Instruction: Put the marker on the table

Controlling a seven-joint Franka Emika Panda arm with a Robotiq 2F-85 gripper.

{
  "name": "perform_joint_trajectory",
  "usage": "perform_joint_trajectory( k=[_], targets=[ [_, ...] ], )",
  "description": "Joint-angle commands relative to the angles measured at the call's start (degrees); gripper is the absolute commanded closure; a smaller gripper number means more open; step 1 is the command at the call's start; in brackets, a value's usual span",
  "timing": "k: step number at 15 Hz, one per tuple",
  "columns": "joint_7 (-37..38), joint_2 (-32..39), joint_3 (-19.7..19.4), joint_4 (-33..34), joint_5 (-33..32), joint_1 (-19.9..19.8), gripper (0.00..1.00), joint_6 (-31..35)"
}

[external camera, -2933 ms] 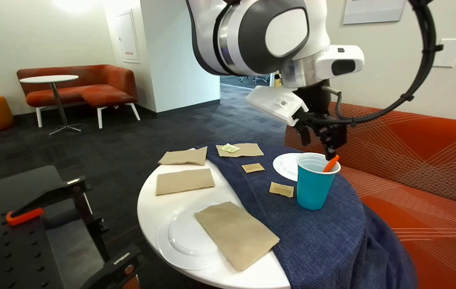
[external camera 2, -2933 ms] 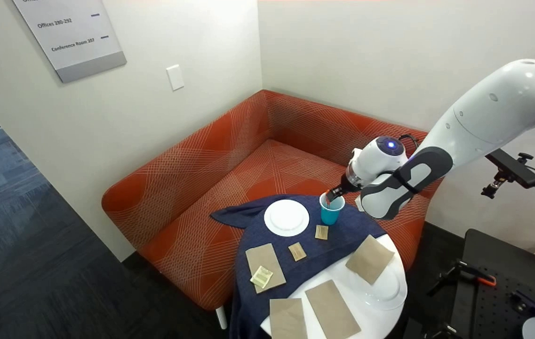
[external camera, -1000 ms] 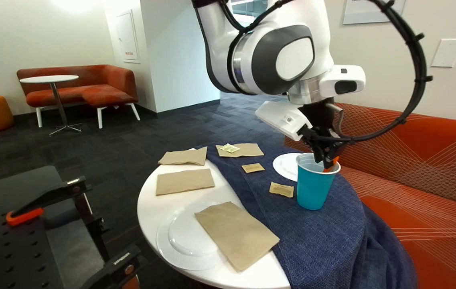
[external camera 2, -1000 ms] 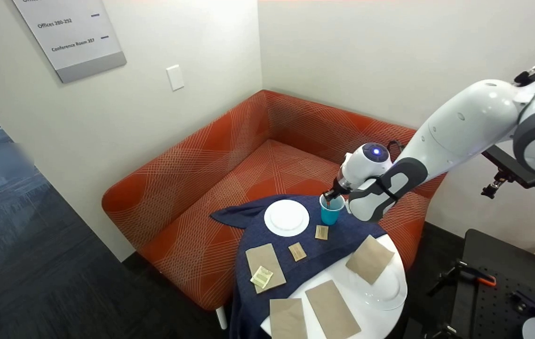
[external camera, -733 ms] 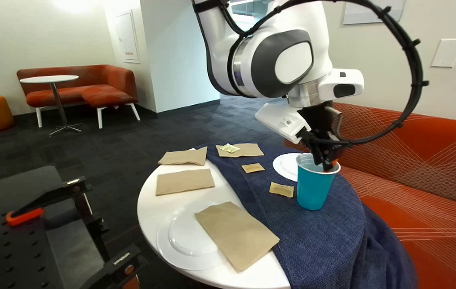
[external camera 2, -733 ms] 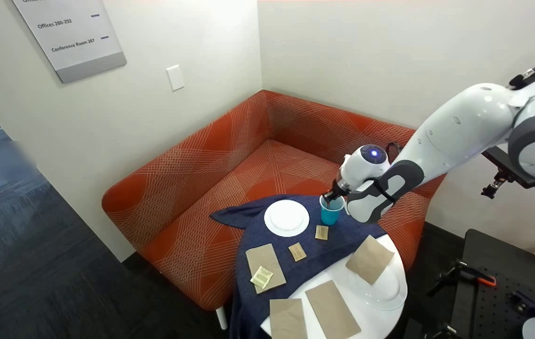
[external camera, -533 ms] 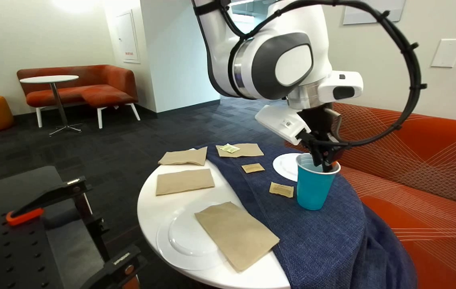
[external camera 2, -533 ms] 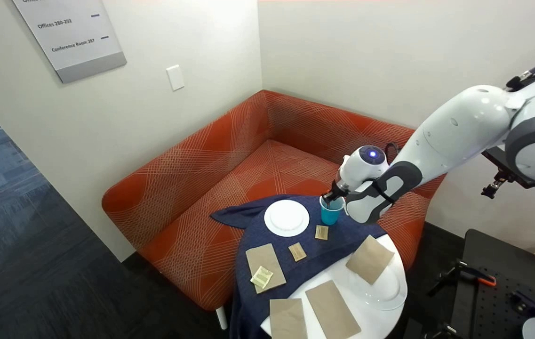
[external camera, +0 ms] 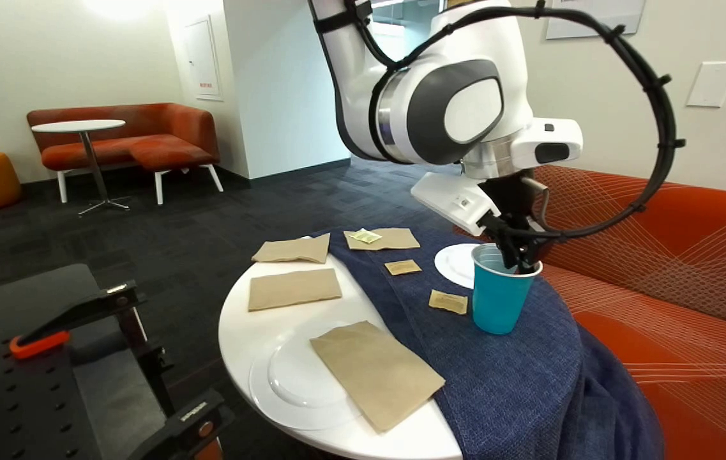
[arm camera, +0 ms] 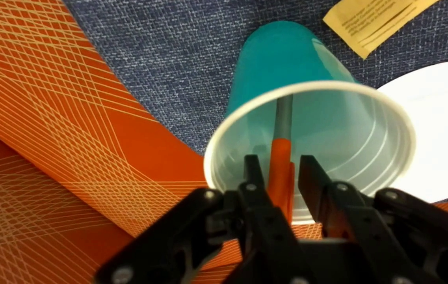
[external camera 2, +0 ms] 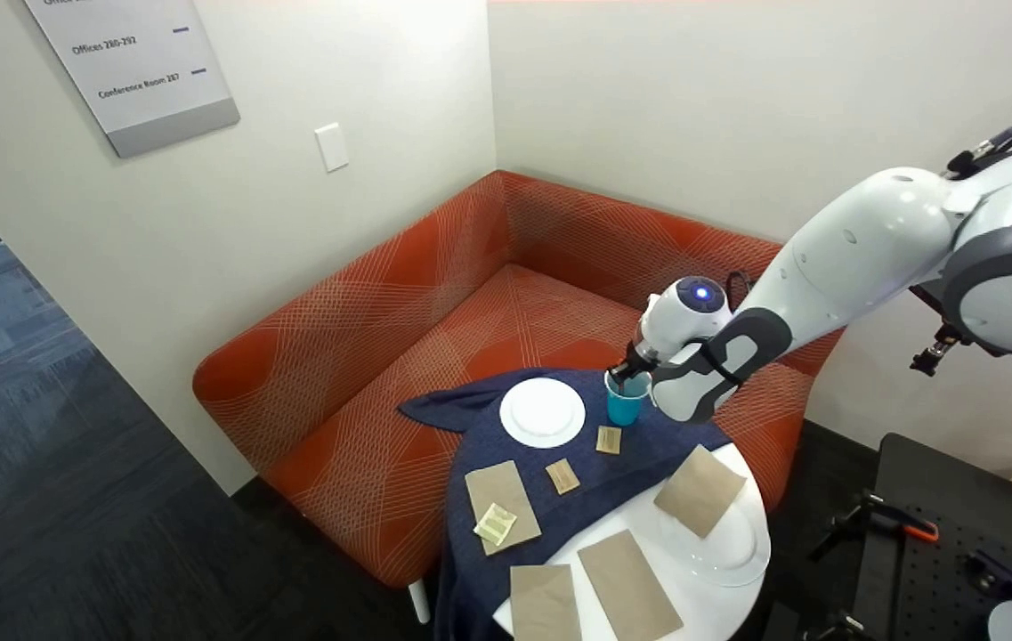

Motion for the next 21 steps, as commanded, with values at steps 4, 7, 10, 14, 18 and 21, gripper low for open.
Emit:
perform_joint_trajectory(
  k=[4,7,10,14,18,21],
  targets=[
    [1.21,1.54,-1.79,2.29,0.92,1.97,0.97,-2.26],
    [1.04,1.43,-1.91,2.19,0.82,2.05,0.96,-2.17],
    [1.4,1.21,-2.95,1.6,0.9,3.13,0.96,-1.94],
    [1.77,0.05,-5.78,-0.52,0.76,6.88,0.96,-0.98],
    [2.34,-0.89,-7.76,-2.57,0.61,10.74,0.96,-0.45],
    [3.08,-1.71,-9.87,-4.56,0.63,14.02,0.96,0.32]
  ],
)
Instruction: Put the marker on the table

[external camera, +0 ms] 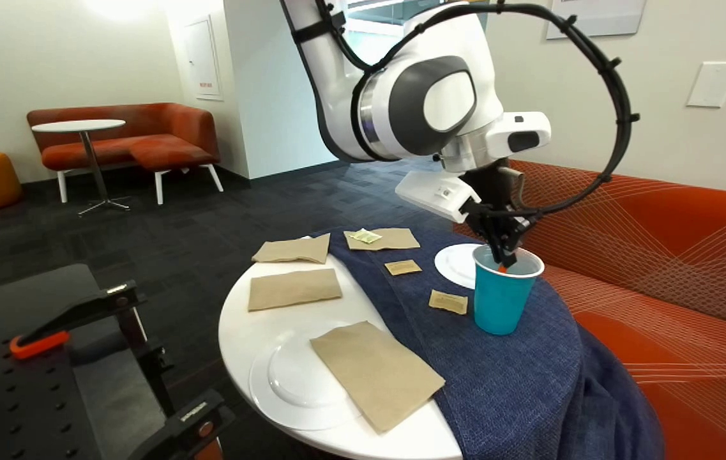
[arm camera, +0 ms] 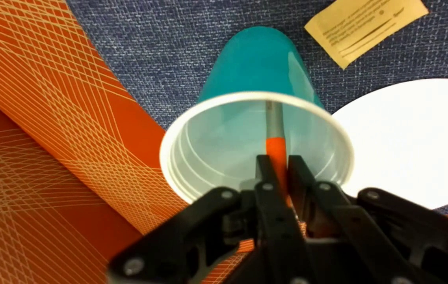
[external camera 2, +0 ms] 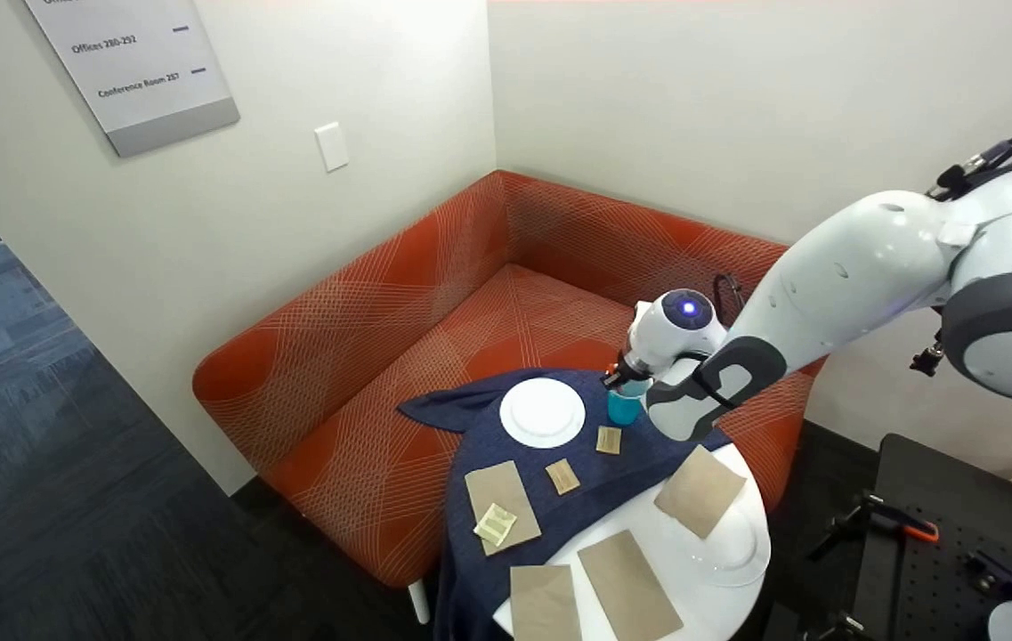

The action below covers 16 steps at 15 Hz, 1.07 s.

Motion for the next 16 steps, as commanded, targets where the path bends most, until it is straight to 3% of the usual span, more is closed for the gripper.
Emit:
perform_joint_trajectory(
  k=[1,12,16],
  targets=[
    [1.72,-3.17,-3.85,-4.65,0.74,5.26,0.96,0.85],
    [2.74,-8.43,-17.67,-13.05,1.2,21.23,0.96,3.58],
    [2.84,-10.2,-25.71,-16.64,1.91,30.33,0.96,4.57]
  ],
)
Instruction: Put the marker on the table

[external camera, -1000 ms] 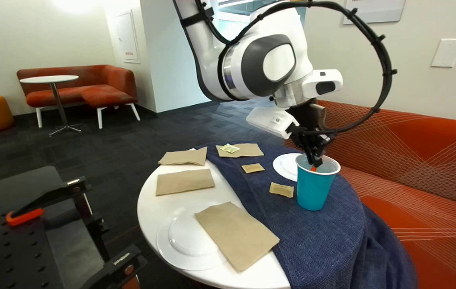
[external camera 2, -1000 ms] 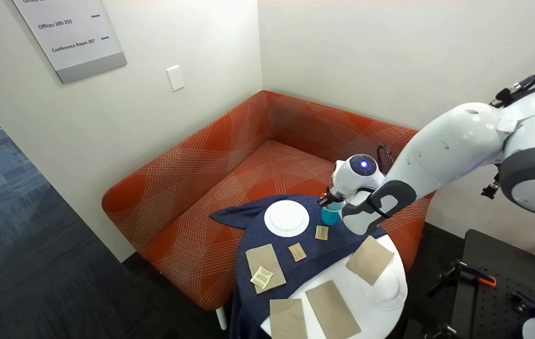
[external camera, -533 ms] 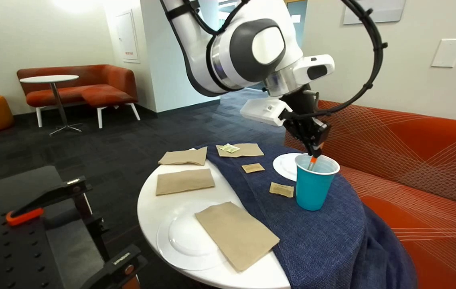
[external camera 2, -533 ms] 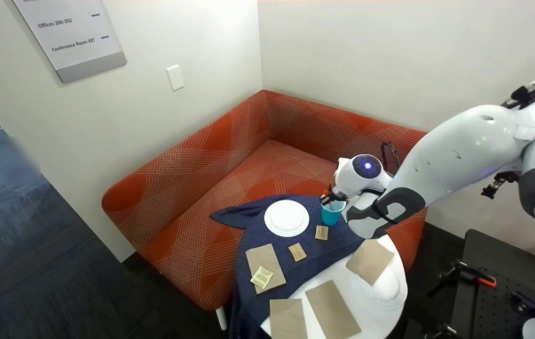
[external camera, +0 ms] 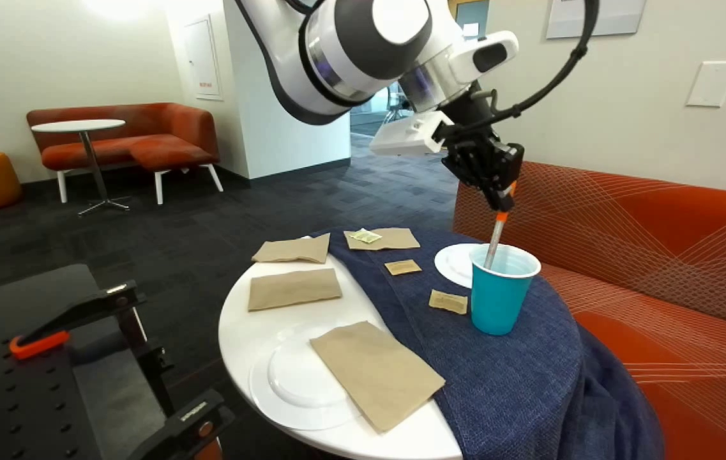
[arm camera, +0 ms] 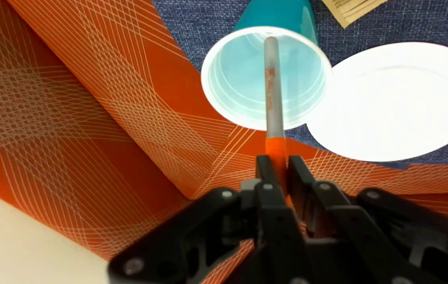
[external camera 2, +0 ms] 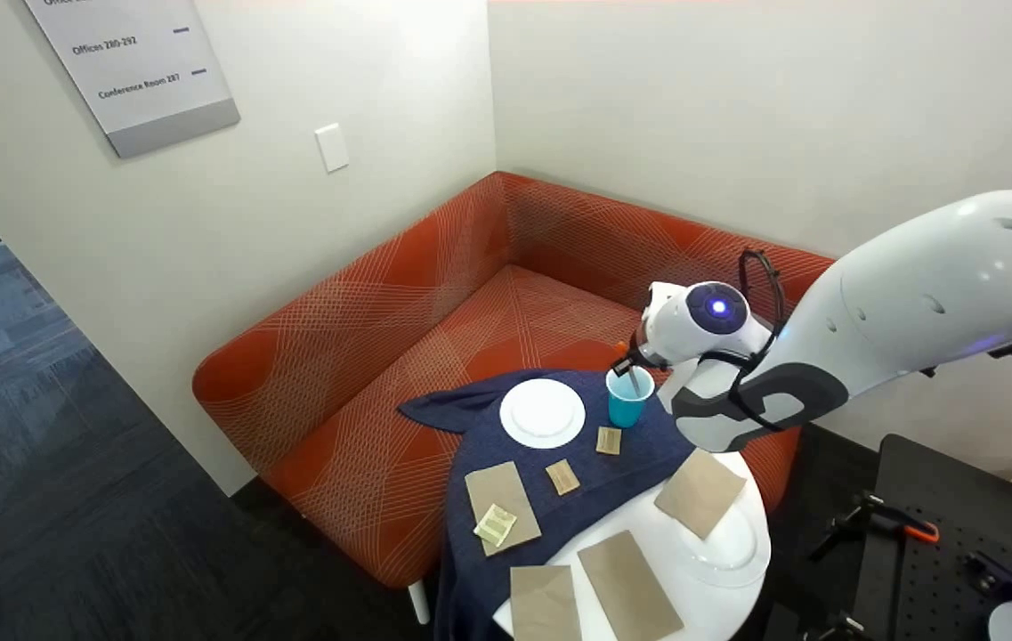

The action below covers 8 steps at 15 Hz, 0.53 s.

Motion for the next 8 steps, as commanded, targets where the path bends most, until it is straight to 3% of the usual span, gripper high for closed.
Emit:
perform_joint_trajectory(
  k=[1,4,8],
  targets=[
    [0.1,-3.49,-8.03,-5.67,1.81,9.53,0.96,2.09],
    [-0.28,-4.08,-14.91,-7.87,2.83,17.36,0.96,1.99],
    [-1.47,-5.52,-20.06,-9.73,3.2,24.4,0.96,1.74]
  ],
)
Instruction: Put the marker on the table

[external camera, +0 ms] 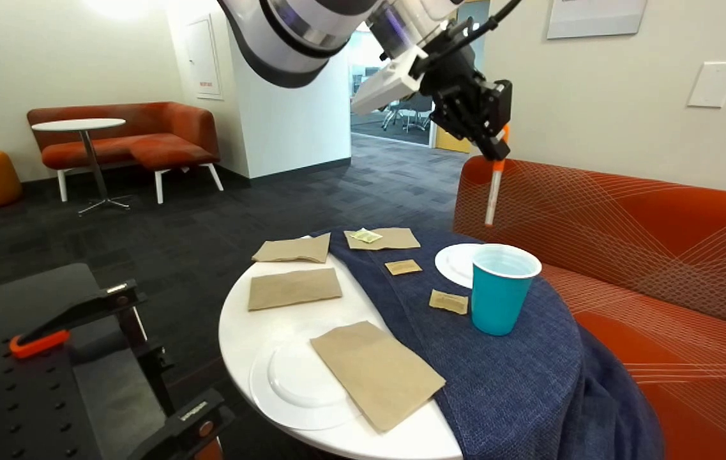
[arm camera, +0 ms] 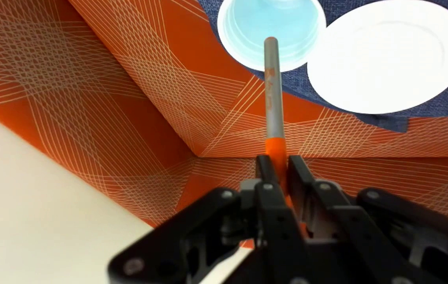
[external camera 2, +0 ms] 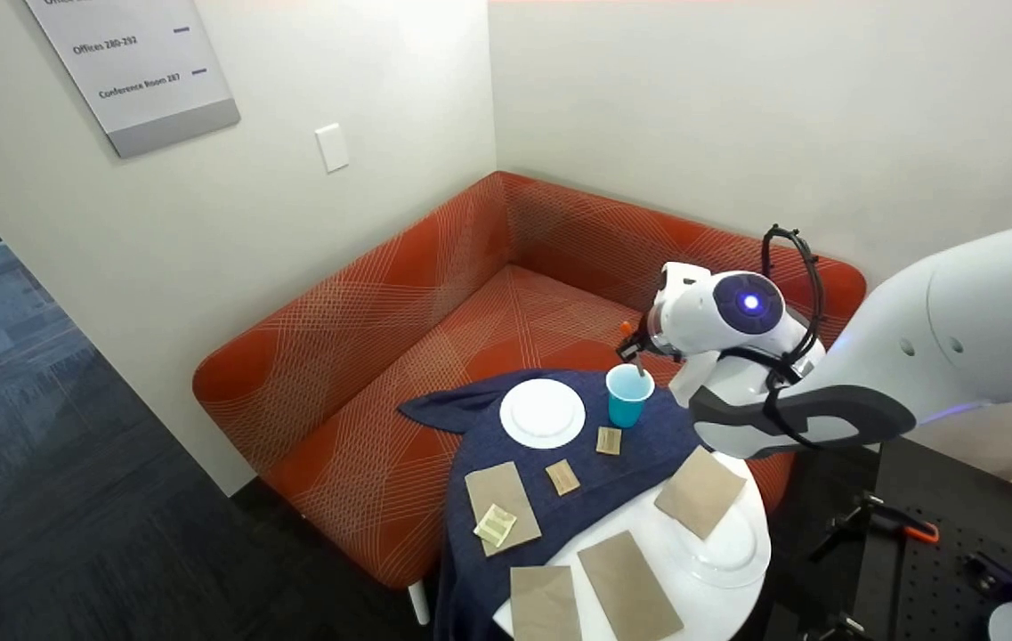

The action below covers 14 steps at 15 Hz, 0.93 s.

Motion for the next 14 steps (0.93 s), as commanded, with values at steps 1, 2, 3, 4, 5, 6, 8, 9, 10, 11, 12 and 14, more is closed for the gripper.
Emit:
perform_joint_trajectory(
  k=[1,2,3,4,5,6,8,9,10,11,12,14],
  targets=[
    [-2.07,-3.95,-3.43,-3.27,0.44,5.15,0.96,1.26],
    [-2.68,-5.03,-3.45,-3.34,0.03,5.52,0.96,1.04],
    [-3.09,-5.83,-3.35,-3.3,-0.23,5.75,0.96,0.71],
    [-3.76,-7.11,-2.75,-3.41,-0.72,5.54,0.96,0.6],
    [-4.03,-7.69,-2.72,-3.39,-0.89,5.87,0.96,0.25],
    [-5.09,-9.26,-2.03,-3.36,-1.47,5.43,0.96,-0.4],
    [-6.69,-11.72,-0.7,-3.44,-2.61,4.57,0.96,-1.48],
    [-7.44,-12.91,-0.01,-3.35,-3.22,4.13,0.96,-2.36],
    [-8.24,-14.39,0.92,-3.32,-4.0,3.42,0.96,-3.66],
    [-9.22,-16.18,2.27,-3.26,-4.99,2.31,0.96,-5.18],
    [-10.15,-17.28,2.93,-3.23,-5.41,1.99,0.96,-7.08],
    [-12.08,-19.69,4.94,-2.7,-6.07,0.33,0.96,-12.09]
  ],
)
